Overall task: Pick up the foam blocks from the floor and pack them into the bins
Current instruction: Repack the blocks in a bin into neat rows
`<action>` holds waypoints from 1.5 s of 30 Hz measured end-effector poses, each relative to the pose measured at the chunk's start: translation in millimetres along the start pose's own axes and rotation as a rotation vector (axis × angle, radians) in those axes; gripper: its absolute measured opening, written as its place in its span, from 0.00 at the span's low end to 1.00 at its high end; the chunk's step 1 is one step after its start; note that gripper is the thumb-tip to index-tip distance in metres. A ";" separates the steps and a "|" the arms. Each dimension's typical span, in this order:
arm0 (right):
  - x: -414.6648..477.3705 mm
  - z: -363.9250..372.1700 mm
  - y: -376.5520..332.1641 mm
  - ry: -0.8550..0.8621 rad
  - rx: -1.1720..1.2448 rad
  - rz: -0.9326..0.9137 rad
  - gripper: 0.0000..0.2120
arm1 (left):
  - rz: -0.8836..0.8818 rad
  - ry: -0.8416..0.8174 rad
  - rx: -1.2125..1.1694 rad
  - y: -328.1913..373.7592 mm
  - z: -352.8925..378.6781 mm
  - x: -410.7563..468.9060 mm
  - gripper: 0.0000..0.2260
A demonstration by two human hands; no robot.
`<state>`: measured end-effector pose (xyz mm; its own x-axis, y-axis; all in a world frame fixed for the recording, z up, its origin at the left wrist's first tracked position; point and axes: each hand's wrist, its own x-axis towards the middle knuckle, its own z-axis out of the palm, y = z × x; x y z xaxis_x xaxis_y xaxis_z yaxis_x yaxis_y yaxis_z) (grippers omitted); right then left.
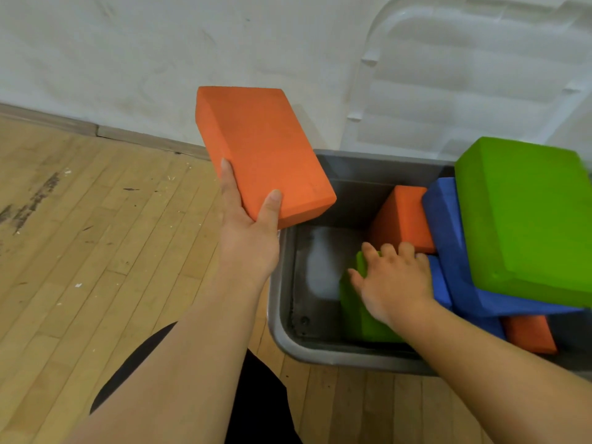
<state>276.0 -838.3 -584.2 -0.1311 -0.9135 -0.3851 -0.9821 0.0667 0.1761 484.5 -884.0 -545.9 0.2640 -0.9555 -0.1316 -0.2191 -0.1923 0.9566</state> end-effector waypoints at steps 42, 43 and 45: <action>-35.0 -55.6 148.7 0.226 0.134 0.115 0.42 | -0.037 -0.387 1.013 -8.9 122.2 -82.7 0.38; -34.7 -55.6 148.8 0.237 0.135 0.113 0.42 | -0.049 -0.420 1.009 -21.8 123.6 -84.3 0.39; -33.2 -54.7 149.2 0.252 0.135 0.111 0.42 | -0.064 -0.446 0.996 -35.9 126.3 -82.8 0.39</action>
<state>141.3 -820.0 -495.6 -0.2180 -0.9671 -0.1308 -0.9748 0.2094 0.0767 351.9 -826.2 -602.1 -0.0185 -0.8938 -0.4482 -0.9319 -0.1470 0.3316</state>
